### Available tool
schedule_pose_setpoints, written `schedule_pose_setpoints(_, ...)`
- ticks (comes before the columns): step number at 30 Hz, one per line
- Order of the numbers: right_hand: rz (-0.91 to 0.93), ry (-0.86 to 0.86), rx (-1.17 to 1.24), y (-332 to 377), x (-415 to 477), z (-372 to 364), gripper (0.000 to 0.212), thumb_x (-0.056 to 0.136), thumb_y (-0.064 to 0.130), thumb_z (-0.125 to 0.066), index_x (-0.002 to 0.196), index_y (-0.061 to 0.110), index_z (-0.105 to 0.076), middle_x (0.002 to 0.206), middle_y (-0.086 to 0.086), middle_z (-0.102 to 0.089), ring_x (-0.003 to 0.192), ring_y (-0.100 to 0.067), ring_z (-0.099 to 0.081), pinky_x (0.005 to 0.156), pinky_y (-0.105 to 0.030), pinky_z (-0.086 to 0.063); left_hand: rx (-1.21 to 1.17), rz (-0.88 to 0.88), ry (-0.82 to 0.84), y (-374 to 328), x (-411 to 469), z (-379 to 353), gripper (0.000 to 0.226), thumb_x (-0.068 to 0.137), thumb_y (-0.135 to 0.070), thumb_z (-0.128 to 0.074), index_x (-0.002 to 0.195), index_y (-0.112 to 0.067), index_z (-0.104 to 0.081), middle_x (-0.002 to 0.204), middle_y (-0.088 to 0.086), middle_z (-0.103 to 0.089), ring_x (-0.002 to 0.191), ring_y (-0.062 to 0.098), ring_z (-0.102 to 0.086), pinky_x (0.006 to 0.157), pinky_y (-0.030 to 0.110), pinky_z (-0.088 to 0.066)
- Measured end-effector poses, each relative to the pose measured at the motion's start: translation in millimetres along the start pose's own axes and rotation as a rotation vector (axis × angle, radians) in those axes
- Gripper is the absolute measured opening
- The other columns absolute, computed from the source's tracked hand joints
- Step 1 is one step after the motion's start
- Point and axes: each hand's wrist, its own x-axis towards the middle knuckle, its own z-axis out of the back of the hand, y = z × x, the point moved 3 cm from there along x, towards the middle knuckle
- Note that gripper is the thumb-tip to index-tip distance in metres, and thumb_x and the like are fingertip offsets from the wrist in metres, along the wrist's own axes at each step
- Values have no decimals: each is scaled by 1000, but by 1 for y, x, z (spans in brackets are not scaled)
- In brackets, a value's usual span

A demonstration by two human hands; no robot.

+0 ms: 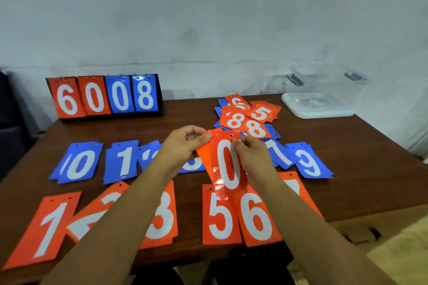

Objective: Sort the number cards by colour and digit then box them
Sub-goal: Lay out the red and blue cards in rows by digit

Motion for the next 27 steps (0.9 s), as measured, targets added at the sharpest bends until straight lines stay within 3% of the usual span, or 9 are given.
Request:
schedule_pose_setpoints(3, 18, 12, -3, -2, -14, -14, 22, 96, 34, -56, 75, 30, -59, 82, 14, -62, 80, -5, -59, 65, -23, -47, -101, 33, -90, 9, -26, 12, 40, 78, -39, -75, 104, -10, -64, 87, 10, -76, 85, 26, -73, 76, 37, -59)
schedule_pose_setpoints(5, 15, 9, 48, -3, -23, -26, 15, 95, 31, -58, 86, 23, -67, 90, 5, -68, 88, -12, -64, 74, -30, -53, -134, 80, -127, 15, -45, 18, 42, 82, -27, -78, 113, -6, -60, 97, 15, -75, 93, 29, -73, 81, 39, -60)
schedule_pose_setpoints(8, -52, 44, 101, -6, -40, -53, 17, 94, 27, -62, 104, 15, -69, 100, -2, -71, 95, -19, -67, 85, -38, -56, 135, 96, -165, 22, -73, 32, 37, 81, -18, -80, 112, -12, -60, 93, 7, -75, 90, 25, -74, 80, 41, -61)
schedule_pose_setpoints(13, -118, 275, 263, -1, -72, -96, 9, 91, 10, -62, 93, 10, -71, 97, -9, -73, 90, -26, -71, 84, -43, -58, 308, 53, -314, 26, -105, 84, 18, 87, -17, -74, 97, -28, -64, 87, -8, -74, 83, 11, -73, 62, 18, -57)
schedule_pose_setpoints(15, -134, 394, 311, -1, -82, -111, 10, 91, 8, -64, 96, 5, -71, 95, -11, -75, 88, -28, -73, 83, -47, -58, 307, 64, -355, 28, -117, 108, 20, 88, -18, -73, 97, -34, -63, 88, -12, -74, 82, 6, -72, 65, 19, -57)
schedule_pose_setpoints(18, -130, 423, 248, -2, -91, -129, 10, 88, 14, -70, 94, 7, -70, 91, -7, -76, 81, -21, -74, 77, -43, -60, 322, 80, -414, 30, -132, 144, 22, 90, -14, -71, 106, -27, -64, 86, -9, -76, 81, 4, -71, 68, 22, -56)
schedule_pose_setpoints(21, -148, 390, 198, -2, -94, -142, 8, 86, 17, -73, 92, 12, -70, 87, -3, -76, 77, -17, -74, 75, -41, -61, 363, 68, -546, 26, -152, 192, 21, 91, -8, -67, 97, -28, -63, 72, -13, -74, 66, -4, -66, 60, 16, -51)
schedule_pose_setpoints(24, -128, 421, 183, -1, -99, -156, 4, 86, 16, -72, 86, 14, -69, 77, 2, -76, 74, -15, -74, 68, -35, -61, 431, 139, -684, 30, -177, 243, 21, 90, -10, -66, 108, -22, -69, 97, -1, -75, 87, 12, -69, 75, 28, -55)
schedule_pose_setpoints(27, -99, 441, 172, 2, -107, -172, 6, 86, 16, -72, 82, 14, -68, 69, 5, -74, 73, -15, -74, 60, -30, -61, 476, 233, -804, 38, -201, 288, 28, 90, -10, -66, 116, -15, -69, 106, 4, -71, 94, 20, -66, 76, 31, -49)
